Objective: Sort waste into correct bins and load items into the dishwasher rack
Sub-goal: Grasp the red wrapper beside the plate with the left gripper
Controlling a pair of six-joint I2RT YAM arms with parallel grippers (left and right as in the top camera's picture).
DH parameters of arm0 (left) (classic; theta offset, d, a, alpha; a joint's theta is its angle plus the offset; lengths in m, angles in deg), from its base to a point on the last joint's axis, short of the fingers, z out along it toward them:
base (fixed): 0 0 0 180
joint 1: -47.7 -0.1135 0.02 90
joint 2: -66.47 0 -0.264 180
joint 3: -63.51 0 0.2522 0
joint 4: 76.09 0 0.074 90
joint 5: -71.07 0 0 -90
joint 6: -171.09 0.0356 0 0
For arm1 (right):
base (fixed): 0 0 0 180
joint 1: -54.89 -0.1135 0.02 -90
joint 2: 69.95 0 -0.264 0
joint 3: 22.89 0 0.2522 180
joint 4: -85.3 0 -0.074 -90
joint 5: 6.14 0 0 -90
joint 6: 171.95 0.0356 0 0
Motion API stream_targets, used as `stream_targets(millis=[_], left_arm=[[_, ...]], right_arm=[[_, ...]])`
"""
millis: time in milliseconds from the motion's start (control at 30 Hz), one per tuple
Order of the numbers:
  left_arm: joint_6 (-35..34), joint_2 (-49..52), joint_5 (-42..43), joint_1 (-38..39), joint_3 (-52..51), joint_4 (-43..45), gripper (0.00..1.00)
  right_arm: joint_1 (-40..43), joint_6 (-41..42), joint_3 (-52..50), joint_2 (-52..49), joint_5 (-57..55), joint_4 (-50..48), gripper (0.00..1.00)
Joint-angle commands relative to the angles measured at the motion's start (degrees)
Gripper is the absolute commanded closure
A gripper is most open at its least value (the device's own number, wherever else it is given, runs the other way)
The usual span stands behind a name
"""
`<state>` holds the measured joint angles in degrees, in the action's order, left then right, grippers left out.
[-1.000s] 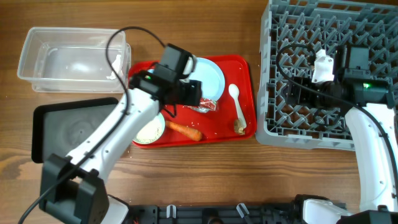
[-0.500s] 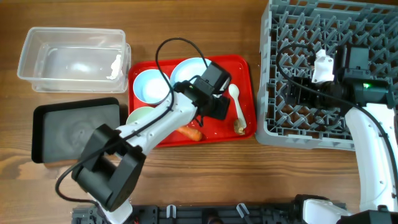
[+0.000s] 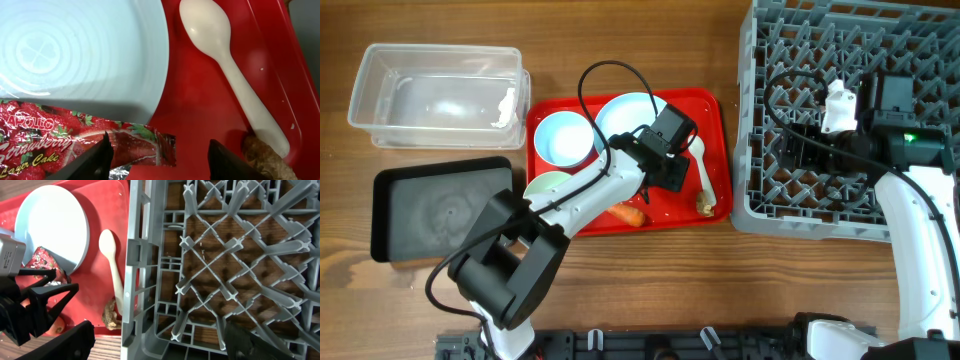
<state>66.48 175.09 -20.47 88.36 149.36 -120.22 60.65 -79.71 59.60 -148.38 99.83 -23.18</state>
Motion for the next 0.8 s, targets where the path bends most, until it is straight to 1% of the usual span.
stream_targets(millis=[0,233,300,333,433,500,567,600,633,767], left_arm=[[0.8,1.8,-1.2,0.1,-0.3,0.4,0.37],[0.7,4.2,-1.4,0.1,-0.3,0.7,0.39],[0.7,4.2,-1.8,0.1,-0.3,0.6,0.45],[0.8,4.2,-2.1,0.1,-0.3,0.6,0.51],[0.8,4.2,-3.2,0.1,-0.3,0.6,0.66],[0.9,4.2,-4.2,0.1,-0.3,0.6,0.71],[1.0,4.1,-5.8,0.0,-0.3,0.7,0.8],[0.9,4.1,-6.8,0.0,-0.3,0.7,0.88],[0.9,4.1,-8.0,0.0,-0.2,0.7,0.95],[1.0,3.6,-11.1,-0.1,0.0,0.9,0.96]], right_arm=[[-0.1,-0.7,-0.1,-0.1,-1.0,0.0,0.15],[-0.1,-0.7,-0.1,-0.1,-1.0,-0.1,0.15],[-0.1,-0.7,-0.1,-0.1,-1.0,-0.1,0.15],[-0.1,-0.7,-0.1,-0.1,-1.0,-0.1,0.15],[-0.1,-0.7,-0.1,-0.1,-1.0,-0.1,0.14],[-0.1,-0.7,-0.1,-0.1,-1.0,-0.1,0.14],[-0.1,-0.7,-0.1,-0.1,-1.0,-0.1,0.14],[-0.1,-0.7,-0.1,-0.1,-1.0,-0.1,0.14],[-0.1,-0.7,-0.1,-0.1,-1.0,-0.1,0.14],[-0.1,-0.7,-0.1,-0.1,-1.0,-0.1,0.14]])
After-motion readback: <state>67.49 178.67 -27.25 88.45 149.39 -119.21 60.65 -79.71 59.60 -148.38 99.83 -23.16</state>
